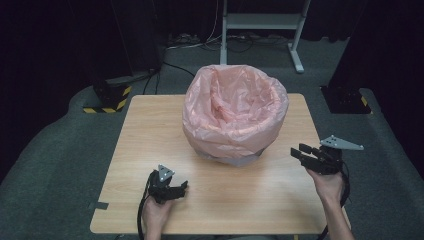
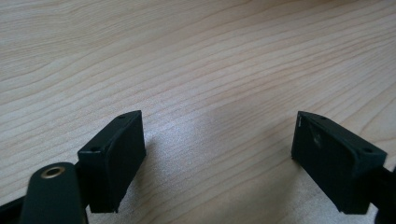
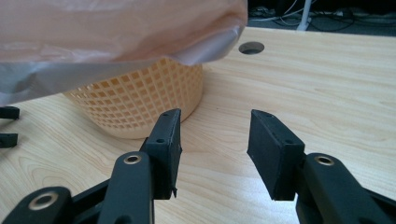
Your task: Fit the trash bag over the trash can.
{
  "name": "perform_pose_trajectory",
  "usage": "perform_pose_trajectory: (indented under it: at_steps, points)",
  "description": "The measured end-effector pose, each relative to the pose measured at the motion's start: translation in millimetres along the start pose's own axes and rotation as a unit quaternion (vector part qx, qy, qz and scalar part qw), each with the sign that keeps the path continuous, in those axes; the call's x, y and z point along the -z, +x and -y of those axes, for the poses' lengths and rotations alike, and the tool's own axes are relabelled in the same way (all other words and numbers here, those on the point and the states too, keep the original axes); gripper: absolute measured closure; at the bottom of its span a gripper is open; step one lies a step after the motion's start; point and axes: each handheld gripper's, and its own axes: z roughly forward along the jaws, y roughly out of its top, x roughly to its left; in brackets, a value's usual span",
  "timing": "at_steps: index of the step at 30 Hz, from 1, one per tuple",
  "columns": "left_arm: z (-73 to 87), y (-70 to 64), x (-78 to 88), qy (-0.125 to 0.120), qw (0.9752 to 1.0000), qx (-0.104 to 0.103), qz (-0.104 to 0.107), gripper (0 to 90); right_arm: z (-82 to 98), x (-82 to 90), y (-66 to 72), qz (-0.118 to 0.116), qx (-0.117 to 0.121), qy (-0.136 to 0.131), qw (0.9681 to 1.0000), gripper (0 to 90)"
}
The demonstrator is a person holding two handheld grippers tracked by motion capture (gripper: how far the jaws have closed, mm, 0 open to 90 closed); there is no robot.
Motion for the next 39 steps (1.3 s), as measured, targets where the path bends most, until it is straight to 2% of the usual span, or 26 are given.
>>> perform_pose_trajectory:
  at_steps: [13, 19, 26, 31, 34, 39]
  points:
    - [0.0, 0.0, 0.0, 0.000, 1.0000, 0.000, 0.000, 17.4, 12.6, -17.0, -7.3, 0.002, -0.011, 0.014, 0.9998, 54.1]
    - [0.0, 0.0, 0.0, 0.000, 1.0000, 0.000, 0.000, 17.4, 17.8, -24.1, -11.4, 0.011, -0.018, 0.017, 0.9996, 54.1]
    - [0.0, -0.1, 0.0, 0.000, 1.0000, 0.000, 0.001, 17.4, 32.3, -35.3, -17.3, 0.015, -0.032, 0.035, 0.9988, 53.8]
    - [0.0, -0.1, 0.0, 0.000, 1.0000, 0.000, 0.001, 17.4, 37.8, -38.7, -20.9, 0.015, -0.040, 0.037, 0.9984, 53.7]
    - [0.0, -0.2, 0.0, 0.000, 1.0000, 0.000, 0.001, 17.4, 38.6, -40.3, -21.3, 0.014, -0.039, 0.036, 0.9985, 53.7]
    - [0.0, -0.2, 0.0, 0.000, 1.0000, 0.000, 0.001, 17.4, 43.5, -45.4, -21.0, 0.017, -0.036, 0.051, 0.9979, 53.6]
